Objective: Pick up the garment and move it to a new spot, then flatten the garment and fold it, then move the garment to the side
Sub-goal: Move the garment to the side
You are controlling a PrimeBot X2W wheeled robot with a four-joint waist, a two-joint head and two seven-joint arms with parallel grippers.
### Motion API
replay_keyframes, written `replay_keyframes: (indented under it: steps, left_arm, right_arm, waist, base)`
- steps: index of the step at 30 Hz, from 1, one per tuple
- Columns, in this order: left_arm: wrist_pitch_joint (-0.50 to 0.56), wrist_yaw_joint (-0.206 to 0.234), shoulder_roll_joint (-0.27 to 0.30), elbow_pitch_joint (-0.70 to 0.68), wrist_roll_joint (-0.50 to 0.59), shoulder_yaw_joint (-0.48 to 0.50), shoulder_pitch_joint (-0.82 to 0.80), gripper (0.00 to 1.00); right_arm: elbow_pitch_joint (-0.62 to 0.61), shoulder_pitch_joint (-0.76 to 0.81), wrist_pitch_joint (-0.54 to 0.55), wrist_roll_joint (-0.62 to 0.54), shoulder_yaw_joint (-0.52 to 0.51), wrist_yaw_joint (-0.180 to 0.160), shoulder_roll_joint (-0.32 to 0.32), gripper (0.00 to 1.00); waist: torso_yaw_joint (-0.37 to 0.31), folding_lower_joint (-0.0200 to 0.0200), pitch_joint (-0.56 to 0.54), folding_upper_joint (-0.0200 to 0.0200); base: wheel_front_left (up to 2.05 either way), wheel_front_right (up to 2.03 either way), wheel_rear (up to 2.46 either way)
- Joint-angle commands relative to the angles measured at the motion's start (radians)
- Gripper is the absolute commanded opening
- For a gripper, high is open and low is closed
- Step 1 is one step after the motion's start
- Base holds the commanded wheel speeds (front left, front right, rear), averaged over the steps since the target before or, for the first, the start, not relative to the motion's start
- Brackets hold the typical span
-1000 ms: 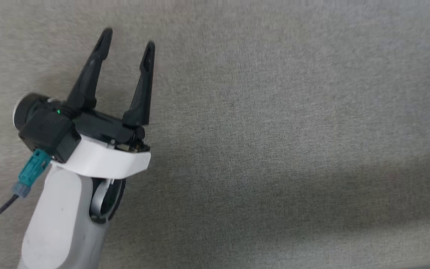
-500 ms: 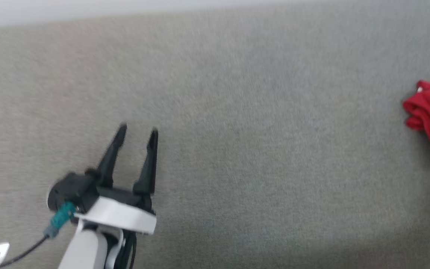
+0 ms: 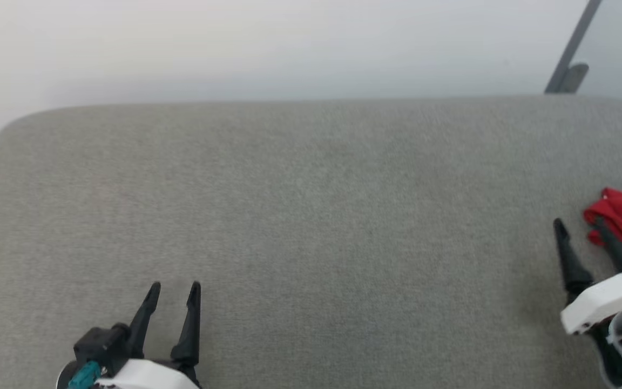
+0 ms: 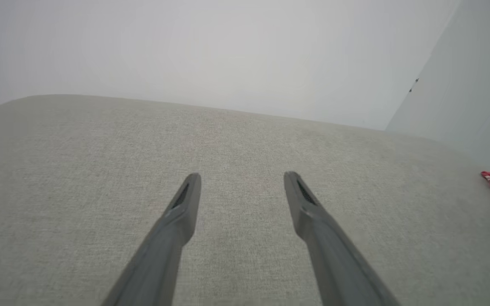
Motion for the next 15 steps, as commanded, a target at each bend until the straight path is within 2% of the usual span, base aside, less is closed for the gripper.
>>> replay_keyframes:
  steps: [1, 7, 15]
  left_arm:
    - [0.000, -0.002, -0.001, 0.003, -0.001, 0.003, 0.015, 1.00]
    - [0.000, -0.002, 0.002, 0.000, -0.009, 0.023, 0.038, 1.00]
    - [0.000, -0.002, 0.014, -0.042, 0.006, 0.016, 0.056, 1.00]
  right_arm:
    - [-0.033, 0.027, -0.004, -0.014, -0.019, 0.000, 0.021, 1.00]
    - [-0.170, 0.122, -0.004, -0.063, -0.074, 0.000, 0.108, 1.00]
    - [-0.281, 0.220, -0.005, -0.105, -0.136, 0.000, 0.164, 1.00]
  waist:
    - [0.025, 0.0000, -0.029, 0.0000]
    - [0.050, 0.0000, -0.055, 0.0000]
    - [0.071, 0.0000, -0.076, 0.0000]
  base:
    - [0.00, 0.00, 0.00]
    - [0.00, 0.00, 0.00]
    - [0.00, 0.00, 0.00]
